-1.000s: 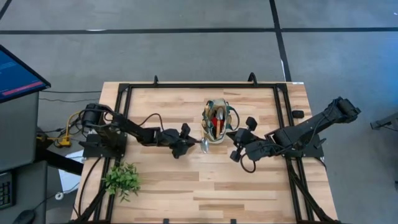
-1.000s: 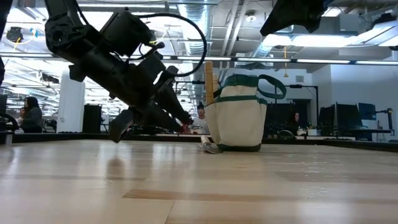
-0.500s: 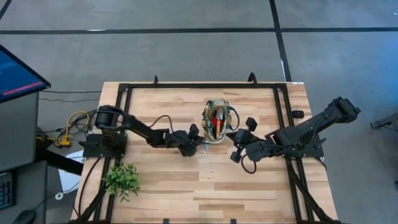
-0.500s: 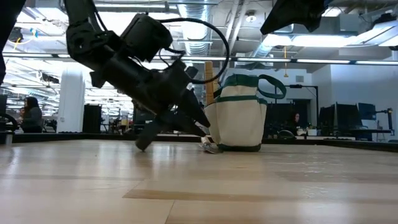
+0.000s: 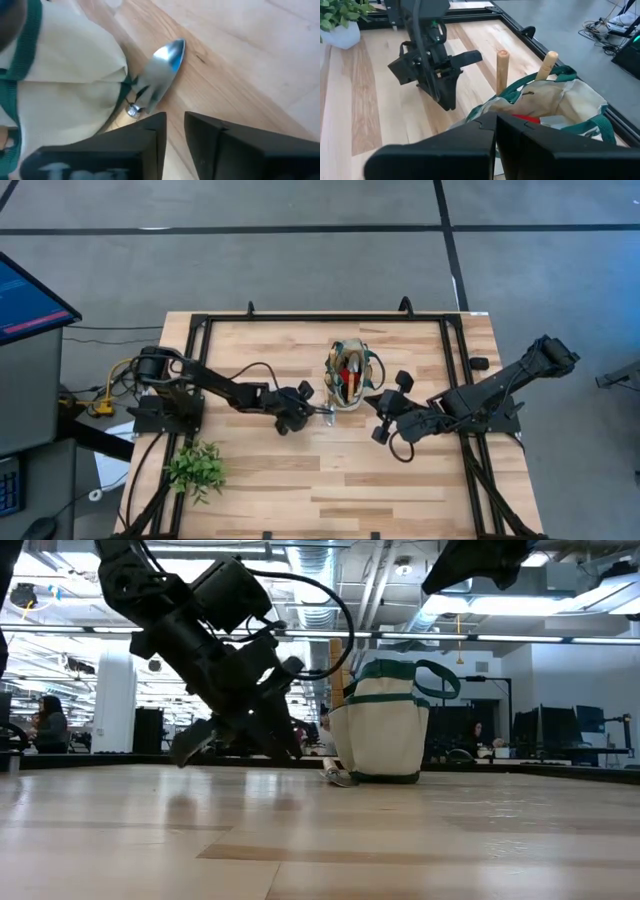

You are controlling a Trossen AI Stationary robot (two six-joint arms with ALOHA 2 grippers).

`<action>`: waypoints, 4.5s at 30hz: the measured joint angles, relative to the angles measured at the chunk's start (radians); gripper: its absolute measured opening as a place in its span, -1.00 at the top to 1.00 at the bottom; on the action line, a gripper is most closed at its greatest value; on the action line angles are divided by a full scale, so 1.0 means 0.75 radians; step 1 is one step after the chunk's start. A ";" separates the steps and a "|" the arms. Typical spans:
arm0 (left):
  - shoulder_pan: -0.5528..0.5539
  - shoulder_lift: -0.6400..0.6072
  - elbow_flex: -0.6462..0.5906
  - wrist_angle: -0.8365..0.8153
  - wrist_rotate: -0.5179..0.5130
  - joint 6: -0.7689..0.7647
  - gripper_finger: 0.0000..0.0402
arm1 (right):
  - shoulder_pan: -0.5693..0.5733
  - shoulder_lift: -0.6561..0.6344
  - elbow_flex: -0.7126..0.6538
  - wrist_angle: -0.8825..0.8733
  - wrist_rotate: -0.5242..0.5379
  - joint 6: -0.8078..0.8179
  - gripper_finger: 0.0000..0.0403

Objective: Pick & Place Garden tools in Gardening bag
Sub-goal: Put the brown trowel into the gardening bag

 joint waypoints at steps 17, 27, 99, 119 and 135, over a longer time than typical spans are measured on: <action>0.000 0.003 0.245 -0.404 0.002 0.108 0.98 | 0.001 0.000 0.000 -0.017 -0.001 0.000 1.00; -0.011 0.098 0.257 -0.440 0.042 0.344 0.96 | 0.003 0.000 0.000 -0.026 -0.001 0.000 1.00; -0.200 0.018 0.357 -0.951 0.112 -0.710 0.99 | 0.004 0.000 -0.001 -0.054 -0.116 0.000 1.00; 0.035 0.035 0.359 -0.599 0.017 -0.575 0.99 | 0.054 -0.001 -0.001 -0.045 -0.141 0.001 1.00; 0.091 0.181 0.368 -0.564 0.169 -0.581 0.99 | 0.053 -0.001 -0.001 -0.023 -0.132 0.001 1.00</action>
